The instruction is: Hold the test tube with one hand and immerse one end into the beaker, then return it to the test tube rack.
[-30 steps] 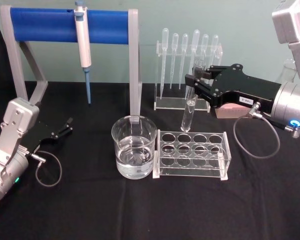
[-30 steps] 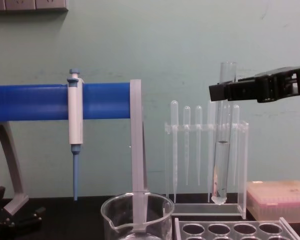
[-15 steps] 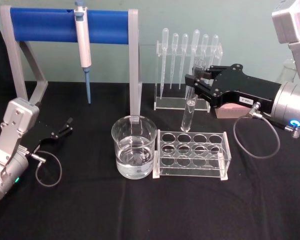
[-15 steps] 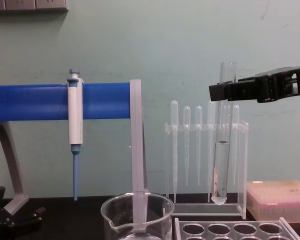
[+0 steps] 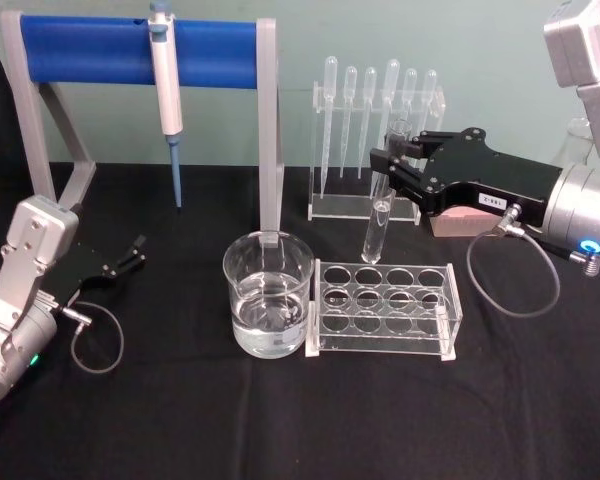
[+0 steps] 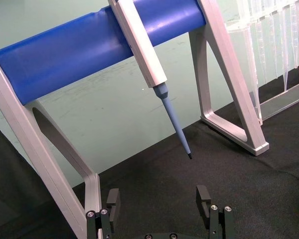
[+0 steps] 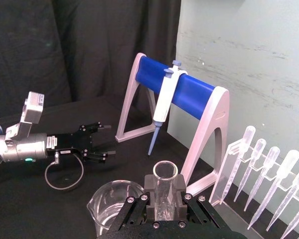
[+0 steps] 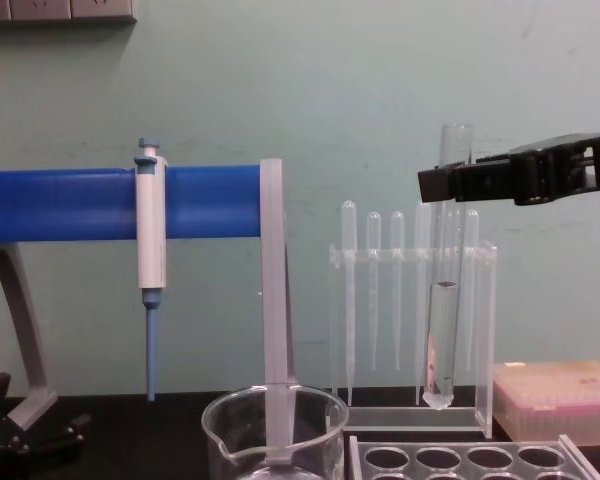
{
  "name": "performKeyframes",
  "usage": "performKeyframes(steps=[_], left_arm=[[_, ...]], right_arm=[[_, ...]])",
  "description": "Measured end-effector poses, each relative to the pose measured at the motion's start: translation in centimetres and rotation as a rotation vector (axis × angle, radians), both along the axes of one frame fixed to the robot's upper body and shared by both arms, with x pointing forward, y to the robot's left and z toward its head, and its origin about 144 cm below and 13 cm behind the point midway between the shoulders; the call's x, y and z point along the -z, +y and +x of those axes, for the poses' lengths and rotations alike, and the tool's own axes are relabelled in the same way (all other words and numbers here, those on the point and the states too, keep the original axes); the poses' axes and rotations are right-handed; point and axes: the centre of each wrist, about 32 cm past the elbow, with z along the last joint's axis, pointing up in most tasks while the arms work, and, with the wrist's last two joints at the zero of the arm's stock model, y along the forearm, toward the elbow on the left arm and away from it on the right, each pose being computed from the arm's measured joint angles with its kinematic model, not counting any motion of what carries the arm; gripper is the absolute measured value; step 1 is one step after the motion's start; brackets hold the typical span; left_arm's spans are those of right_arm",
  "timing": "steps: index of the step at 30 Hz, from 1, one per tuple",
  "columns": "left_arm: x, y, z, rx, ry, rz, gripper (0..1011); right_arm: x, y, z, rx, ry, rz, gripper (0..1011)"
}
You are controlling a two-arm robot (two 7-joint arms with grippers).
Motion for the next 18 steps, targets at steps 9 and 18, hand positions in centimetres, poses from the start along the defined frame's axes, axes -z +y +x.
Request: performKeyframes(steps=[9,18], left_arm=[[0.00,0.00,0.00,0.000,0.000,0.000,1000],[0.00,0.00,0.00,0.000,0.000,0.000,1000]], right_arm=[[0.00,0.00,0.00,0.000,0.000,0.000,227],[0.00,0.00,0.00,0.000,0.000,0.000,227]])
